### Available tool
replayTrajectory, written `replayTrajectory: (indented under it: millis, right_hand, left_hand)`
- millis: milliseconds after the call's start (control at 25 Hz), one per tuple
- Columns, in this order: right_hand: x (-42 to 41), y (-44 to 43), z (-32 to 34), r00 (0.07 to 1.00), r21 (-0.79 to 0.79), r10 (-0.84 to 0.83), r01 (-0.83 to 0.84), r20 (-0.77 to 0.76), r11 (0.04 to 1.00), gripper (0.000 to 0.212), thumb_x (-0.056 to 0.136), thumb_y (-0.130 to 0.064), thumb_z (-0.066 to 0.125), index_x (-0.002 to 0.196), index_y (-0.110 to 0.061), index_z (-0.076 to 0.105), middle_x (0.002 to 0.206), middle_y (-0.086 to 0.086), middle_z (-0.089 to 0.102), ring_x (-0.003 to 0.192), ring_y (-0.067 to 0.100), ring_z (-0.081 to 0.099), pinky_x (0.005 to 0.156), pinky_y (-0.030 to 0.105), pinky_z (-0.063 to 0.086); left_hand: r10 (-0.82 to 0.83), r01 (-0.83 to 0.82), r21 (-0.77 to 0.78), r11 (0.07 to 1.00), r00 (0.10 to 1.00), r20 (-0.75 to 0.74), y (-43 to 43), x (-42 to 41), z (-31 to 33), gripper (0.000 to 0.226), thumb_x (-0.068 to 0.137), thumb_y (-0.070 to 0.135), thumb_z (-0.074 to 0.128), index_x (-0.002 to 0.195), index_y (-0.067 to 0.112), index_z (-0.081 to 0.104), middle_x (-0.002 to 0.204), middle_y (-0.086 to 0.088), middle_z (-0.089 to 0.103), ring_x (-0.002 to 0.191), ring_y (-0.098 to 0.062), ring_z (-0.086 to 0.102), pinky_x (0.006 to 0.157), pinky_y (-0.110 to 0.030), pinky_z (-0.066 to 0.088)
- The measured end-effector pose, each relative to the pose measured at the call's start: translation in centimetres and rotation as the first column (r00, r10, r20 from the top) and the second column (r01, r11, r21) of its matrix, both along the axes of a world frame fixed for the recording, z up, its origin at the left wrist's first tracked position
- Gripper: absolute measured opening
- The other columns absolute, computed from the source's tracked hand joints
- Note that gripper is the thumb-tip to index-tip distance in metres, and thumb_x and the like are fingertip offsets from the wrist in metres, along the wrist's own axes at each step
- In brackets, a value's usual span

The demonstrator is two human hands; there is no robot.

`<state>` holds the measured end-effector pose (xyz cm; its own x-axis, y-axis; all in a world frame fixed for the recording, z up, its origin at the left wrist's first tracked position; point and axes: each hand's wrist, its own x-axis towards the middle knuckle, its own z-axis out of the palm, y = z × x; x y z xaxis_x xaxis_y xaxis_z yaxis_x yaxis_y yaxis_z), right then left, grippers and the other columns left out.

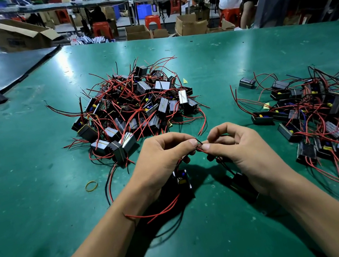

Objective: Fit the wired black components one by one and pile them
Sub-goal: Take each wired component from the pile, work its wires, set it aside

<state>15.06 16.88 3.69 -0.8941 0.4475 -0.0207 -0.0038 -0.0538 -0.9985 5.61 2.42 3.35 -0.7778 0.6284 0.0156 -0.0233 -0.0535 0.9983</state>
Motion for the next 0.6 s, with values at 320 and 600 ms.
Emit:
replayTrajectory:
  millis: [320,600]
  right_hand:
    - [0.18,-0.09,0.14,1.0,0.012,0.006,-0.005,-0.03,1.0,0.019,0.081,0.002,0.075,0.086,-0.01,0.061,0.072,0.007,0.069,0.064,0.015,0.062,0.064,0.017,0.051]
    - [0.22,0.02,-0.12,0.999,0.069,0.019,-0.017,-0.029,0.997,0.019,0.08,0.003,0.076,0.086,-0.009,0.062,0.07,0.004,0.07,0.064,0.015,0.064,0.065,0.017,0.051]
  left_hand:
    - [-0.012,0.012,0.001,1.0,1.0,0.011,-0.09,-0.04,0.04,0.003,0.084,0.009,0.072,0.084,0.008,0.075,0.07,-0.001,0.071,0.064,-0.005,0.061,0.059,-0.014,0.048]
    - [-0.004,0.004,0.025,1.0,1.0,0.024,0.12,-0.07,0.05,0.003,0.081,0.009,0.075,0.079,0.011,0.076,0.074,-0.005,0.073,0.066,-0.008,0.062,0.059,-0.015,0.049]
